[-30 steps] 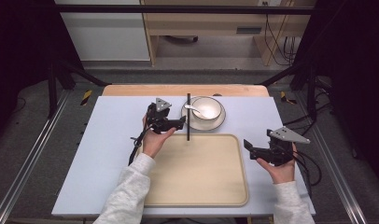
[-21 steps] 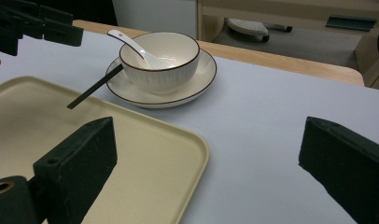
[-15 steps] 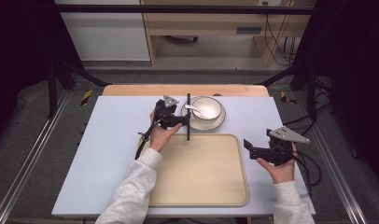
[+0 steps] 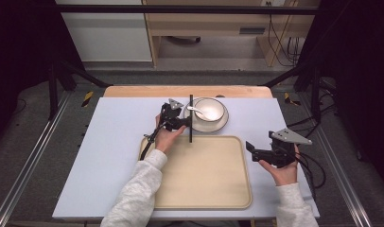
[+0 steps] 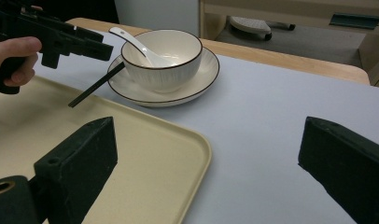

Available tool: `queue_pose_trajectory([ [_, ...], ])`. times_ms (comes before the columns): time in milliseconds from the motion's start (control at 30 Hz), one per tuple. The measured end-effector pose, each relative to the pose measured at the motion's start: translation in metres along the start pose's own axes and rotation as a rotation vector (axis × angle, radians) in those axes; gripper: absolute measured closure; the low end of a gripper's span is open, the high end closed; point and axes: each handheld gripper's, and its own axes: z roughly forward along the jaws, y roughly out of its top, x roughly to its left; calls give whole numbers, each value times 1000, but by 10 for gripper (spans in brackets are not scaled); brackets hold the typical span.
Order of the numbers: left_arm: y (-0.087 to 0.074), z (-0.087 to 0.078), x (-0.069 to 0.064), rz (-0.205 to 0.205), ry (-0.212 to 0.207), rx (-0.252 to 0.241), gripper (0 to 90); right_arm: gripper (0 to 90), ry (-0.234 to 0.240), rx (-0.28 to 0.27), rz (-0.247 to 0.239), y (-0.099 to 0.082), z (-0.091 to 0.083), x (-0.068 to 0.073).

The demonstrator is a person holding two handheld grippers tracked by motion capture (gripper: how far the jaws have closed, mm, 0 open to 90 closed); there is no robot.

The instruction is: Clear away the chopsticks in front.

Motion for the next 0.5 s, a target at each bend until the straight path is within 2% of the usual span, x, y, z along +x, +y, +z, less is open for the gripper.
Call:
queue_pose_trajectory([
  [133,-1,4,-1,3,-3,7,510,50,0,2,-2,0,1,0],
  [167,-3,6,-2,11,3,21,515,51,1,3,-4,0,1,0],
  [467,-6,12,-5,14,-17,35,592,53,4,7,-11,-1,1,0],
  [500,-5,13,-5,14,-14,50,599,54,6,6,-8,-1,1,1],
])
